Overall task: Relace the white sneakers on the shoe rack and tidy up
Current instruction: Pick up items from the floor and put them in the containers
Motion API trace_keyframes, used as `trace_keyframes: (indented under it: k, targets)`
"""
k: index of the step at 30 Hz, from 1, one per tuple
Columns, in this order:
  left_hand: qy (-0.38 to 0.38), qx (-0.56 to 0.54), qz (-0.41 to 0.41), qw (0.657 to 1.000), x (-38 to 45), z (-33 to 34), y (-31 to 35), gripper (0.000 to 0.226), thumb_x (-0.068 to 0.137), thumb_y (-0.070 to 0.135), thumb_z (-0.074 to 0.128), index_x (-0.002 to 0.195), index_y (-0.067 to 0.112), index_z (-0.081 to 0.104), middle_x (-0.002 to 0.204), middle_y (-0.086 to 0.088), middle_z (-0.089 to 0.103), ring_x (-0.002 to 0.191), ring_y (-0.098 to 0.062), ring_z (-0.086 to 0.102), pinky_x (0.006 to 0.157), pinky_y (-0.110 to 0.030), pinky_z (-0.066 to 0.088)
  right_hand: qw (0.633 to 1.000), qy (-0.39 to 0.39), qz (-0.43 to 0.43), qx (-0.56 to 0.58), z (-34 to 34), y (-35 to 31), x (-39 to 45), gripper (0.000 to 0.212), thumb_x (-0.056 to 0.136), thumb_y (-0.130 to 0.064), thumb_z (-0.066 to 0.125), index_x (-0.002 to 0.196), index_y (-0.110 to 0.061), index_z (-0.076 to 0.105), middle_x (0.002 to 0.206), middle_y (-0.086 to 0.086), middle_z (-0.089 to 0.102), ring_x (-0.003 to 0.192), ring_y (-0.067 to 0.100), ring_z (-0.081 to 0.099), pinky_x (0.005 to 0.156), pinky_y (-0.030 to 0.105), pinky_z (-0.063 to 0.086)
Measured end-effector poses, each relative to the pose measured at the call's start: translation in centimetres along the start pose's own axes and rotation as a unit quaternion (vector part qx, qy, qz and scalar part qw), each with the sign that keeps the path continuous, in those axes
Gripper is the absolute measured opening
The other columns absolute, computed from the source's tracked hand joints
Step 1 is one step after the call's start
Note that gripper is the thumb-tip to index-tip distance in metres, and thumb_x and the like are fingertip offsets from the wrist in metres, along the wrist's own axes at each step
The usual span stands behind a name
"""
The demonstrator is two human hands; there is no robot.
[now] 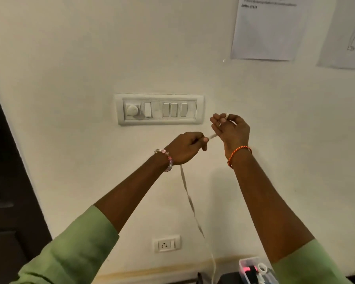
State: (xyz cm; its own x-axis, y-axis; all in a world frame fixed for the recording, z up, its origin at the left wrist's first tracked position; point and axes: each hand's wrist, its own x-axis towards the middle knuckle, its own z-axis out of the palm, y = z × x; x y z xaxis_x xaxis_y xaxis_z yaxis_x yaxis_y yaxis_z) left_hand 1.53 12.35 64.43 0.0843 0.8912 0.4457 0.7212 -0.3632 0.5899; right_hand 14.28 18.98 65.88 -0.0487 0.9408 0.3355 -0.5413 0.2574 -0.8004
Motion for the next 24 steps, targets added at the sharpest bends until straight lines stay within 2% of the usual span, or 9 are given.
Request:
trace_keyframes:
  k: [5, 7, 9, 13, 16, 18, 19, 21, 24]
  targets:
    - [0.032, 0.075, 0.015, 0.997, 1.6, -3.7, 1.1, 0.027, 0.096, 0.026, 0.053, 0.082, 0.009, 0.069, 0.056, 0.009, 0.048, 0.047, 0.003, 0.047, 0.048, -0.009, 0.032, 0.946, -0.078, -0.113, -0.292, -0.5, 0.9, -0.1, 0.016, 0.093, 0.007, 0.046, 0.096, -0.003, 0.059, 0.093, 0.013, 0.067, 0.079, 0.016, 0.067, 0.078, 0.022, 0.055]
    - [0.048, 0.089, 0.017, 0.995, 2.4, -5.1, 1.4, 0.026, 0.093, 0.029, 0.057, 0.083, 0.009, 0.071, 0.067, 0.005, 0.059, 0.063, -0.001, 0.055, 0.056, -0.011, 0.037, 0.919, -0.142, -0.090, -0.356, -0.1, 0.8, -0.5, 0.020, 0.096, 0.003, 0.043, 0.097, -0.003, 0.061, 0.084, 0.009, 0.067, 0.071, 0.012, 0.066, 0.073, 0.021, 0.055]
    - [0.064, 0.093, 0.010, 0.994, 3.3, -6.0, 1.1, 0.025, 0.090, 0.032, 0.062, 0.083, 0.010, 0.073, 0.080, -0.004, 0.068, 0.079, -0.018, 0.062, 0.069, -0.024, 0.043, 0.904, -0.201, -0.030, -0.377, 0.7, 0.4, -0.9, 0.025, 0.097, 0.003, 0.037, 0.095, -0.002, 0.062, 0.075, 0.005, 0.063, 0.066, 0.014, 0.062, 0.070, 0.025, 0.054]
    - [0.091, 0.066, -0.010, 0.994, 4.5, -6.7, 0.5, 0.025, 0.085, 0.037, 0.067, 0.082, 0.013, 0.072, 0.087, -0.015, 0.071, 0.078, -0.028, 0.060, 0.067, -0.028, 0.042, 0.948, -0.219, 0.113, -0.200, 2.0, -0.8, -1.2, 0.031, 0.093, 0.010, 0.028, 0.087, 0.001, 0.057, 0.063, 0.002, 0.057, 0.055, 0.013, 0.045, 0.050, 0.019, 0.043]
    - [0.103, 0.016, -0.023, 0.994, 4.8, -6.5, -0.1, 0.022, 0.088, 0.037, 0.064, 0.074, 0.021, 0.070, 0.086, -0.018, 0.068, 0.073, -0.018, 0.051, 0.063, -0.026, 0.037, 0.957, -0.235, 0.161, -0.046, 2.0, -1.6, -1.0, 0.033, 0.091, 0.005, 0.024, 0.085, -0.001, 0.056, 0.054, -0.001, 0.047, 0.049, 0.011, 0.039, 0.049, 0.019, 0.038]
    - [0.105, -0.021, -0.033, 0.994, 4.8, -6.2, -0.7, 0.025, 0.088, 0.040, 0.062, 0.070, 0.025, 0.068, 0.091, -0.020, 0.068, 0.079, -0.014, 0.055, 0.072, -0.028, 0.042, 0.960, -0.223, 0.162, 0.050, 2.1, -1.8, -1.0, 0.032, 0.092, 0.004, 0.025, 0.087, 0.000, 0.056, 0.055, -0.001, 0.047, 0.048, 0.009, 0.041, 0.050, 0.018, 0.041]
    - [0.106, -0.039, -0.037, 0.993, 4.7, -6.1, -0.8, 0.027, 0.088, 0.041, 0.060, 0.073, 0.022, 0.069, 0.086, -0.018, 0.069, 0.077, -0.010, 0.056, 0.074, -0.026, 0.044, 0.959, -0.210, 0.160, 0.100, 2.2, -1.8, -0.9, 0.031, 0.092, 0.004, 0.026, 0.088, 0.000, 0.056, 0.057, -0.001, 0.049, 0.049, 0.008, 0.043, 0.051, 0.018, 0.043]
    - [0.097, -0.068, -0.052, 0.992, 4.1, -5.9, -0.8, 0.032, 0.094, 0.034, 0.057, 0.083, 0.007, 0.070, 0.060, 0.001, 0.060, 0.050, 0.005, 0.049, 0.054, -0.010, 0.039, 0.951, -0.175, 0.154, 0.205, 2.6, -1.9, -0.7, 0.027, 0.094, 0.005, 0.029, 0.089, 0.001, 0.055, 0.066, 0.001, 0.055, 0.053, 0.007, 0.049, 0.055, 0.017, 0.047]
    - [0.036, -0.067, -0.076, 0.994, 3.4, -5.1, -1.2, 0.029, 0.097, 0.028, 0.052, 0.086, 0.006, 0.067, 0.039, 0.012, 0.042, 0.035, -0.002, 0.028, 0.038, -0.012, 0.024, 0.946, -0.101, 0.098, 0.293, 3.1, -2.1, 0.4, 0.022, 0.097, 0.004, 0.037, 0.087, 0.003, 0.057, 0.075, 0.007, 0.066, 0.061, 0.012, 0.064, 0.061, 0.022, 0.056]
